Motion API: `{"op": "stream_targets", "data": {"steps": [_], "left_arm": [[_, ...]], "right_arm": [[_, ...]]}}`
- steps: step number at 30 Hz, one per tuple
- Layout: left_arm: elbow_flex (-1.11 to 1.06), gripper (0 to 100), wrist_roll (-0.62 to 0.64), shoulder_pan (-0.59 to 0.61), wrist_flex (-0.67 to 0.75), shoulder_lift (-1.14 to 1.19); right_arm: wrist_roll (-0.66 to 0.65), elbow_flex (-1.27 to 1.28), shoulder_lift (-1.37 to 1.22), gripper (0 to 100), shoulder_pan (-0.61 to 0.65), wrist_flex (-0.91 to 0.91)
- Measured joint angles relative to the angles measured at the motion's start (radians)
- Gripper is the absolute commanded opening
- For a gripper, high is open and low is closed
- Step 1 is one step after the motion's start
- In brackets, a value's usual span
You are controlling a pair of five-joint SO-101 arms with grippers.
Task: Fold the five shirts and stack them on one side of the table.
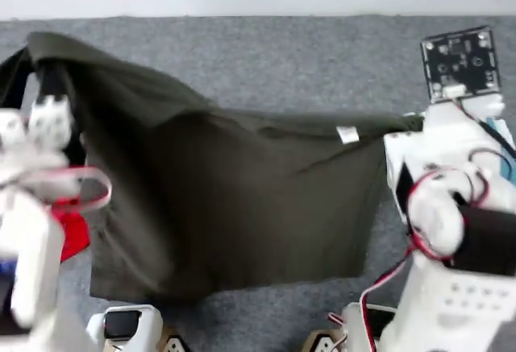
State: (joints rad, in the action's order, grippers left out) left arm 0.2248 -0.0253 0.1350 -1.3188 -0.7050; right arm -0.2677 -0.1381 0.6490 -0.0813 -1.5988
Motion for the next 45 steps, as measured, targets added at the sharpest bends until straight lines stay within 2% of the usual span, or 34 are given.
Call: {"op": "stream_targets", "data": {"steps": [11, 28, 31, 34, 45], "left_arm": [[0.16, 1, 0.0, 0.0, 0.071, 0.354], [0.16, 1, -0.018, 0.0, 0.181, 0.792], [0.16, 1, -0.046, 0.0, 0.181, 0.861], [0.16, 1, -0.055, 0.003, 0.14, 0.875], [0.16, 1, -0.244, 0.02, -0.212, 0.875]], "right_arm": [[0.0, 0.061, -0.209, 0.9, 0.0, 0.29], [0.0, 0.054, -0.717, 0.9, 0.046, 0.7], [0.0, 0.015, -0.773, 0.9, 0.046, 0.674], [0.0, -0.018, -0.789, 0.9, 0.046, 0.574], [-0.012, -0.038, -0.789, 0.9, 0.141, 0.127]]}}
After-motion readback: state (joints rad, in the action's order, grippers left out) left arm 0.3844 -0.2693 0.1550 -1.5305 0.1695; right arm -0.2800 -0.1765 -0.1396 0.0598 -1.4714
